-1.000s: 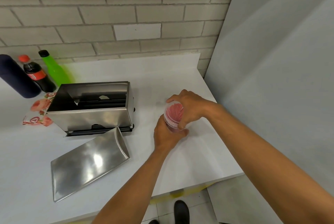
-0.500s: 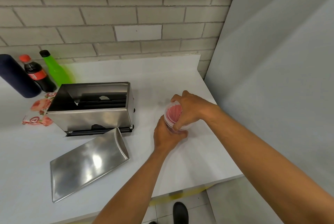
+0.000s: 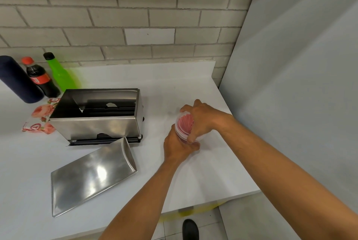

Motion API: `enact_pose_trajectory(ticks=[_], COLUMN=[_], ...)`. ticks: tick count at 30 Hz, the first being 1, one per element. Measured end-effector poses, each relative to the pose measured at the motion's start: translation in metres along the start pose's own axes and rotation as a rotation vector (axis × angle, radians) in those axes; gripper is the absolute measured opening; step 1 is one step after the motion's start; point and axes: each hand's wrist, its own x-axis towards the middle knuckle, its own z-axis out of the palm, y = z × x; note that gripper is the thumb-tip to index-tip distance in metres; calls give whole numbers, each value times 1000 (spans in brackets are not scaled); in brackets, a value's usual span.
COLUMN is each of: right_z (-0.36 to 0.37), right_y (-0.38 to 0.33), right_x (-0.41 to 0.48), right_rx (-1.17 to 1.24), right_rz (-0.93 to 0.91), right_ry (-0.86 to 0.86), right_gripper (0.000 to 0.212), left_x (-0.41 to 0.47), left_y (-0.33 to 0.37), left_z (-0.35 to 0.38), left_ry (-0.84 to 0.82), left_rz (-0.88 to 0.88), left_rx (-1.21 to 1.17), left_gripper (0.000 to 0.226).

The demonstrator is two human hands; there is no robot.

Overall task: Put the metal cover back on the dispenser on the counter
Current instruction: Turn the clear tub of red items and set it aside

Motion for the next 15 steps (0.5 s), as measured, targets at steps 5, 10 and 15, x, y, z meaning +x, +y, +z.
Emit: enact_pose_trajectory(ticks=[5,10,15], right_z=[-4,-6,-9], right_y=[0,2,0], right_x=[5,7,5], right_rx=[-17,-26,-20], right_rz=[-54,-100,-40], right_ry=[-35,-63,-43], right_gripper=[118,115,117], left_x=[3,3,2], left_y=[-1,-2,-2], left_z=[0,0,-1], left_ry=[-7,-10,-15], left_rz=[4,13,14], left_rx=[42,60,31], left_gripper=[105,107,109])
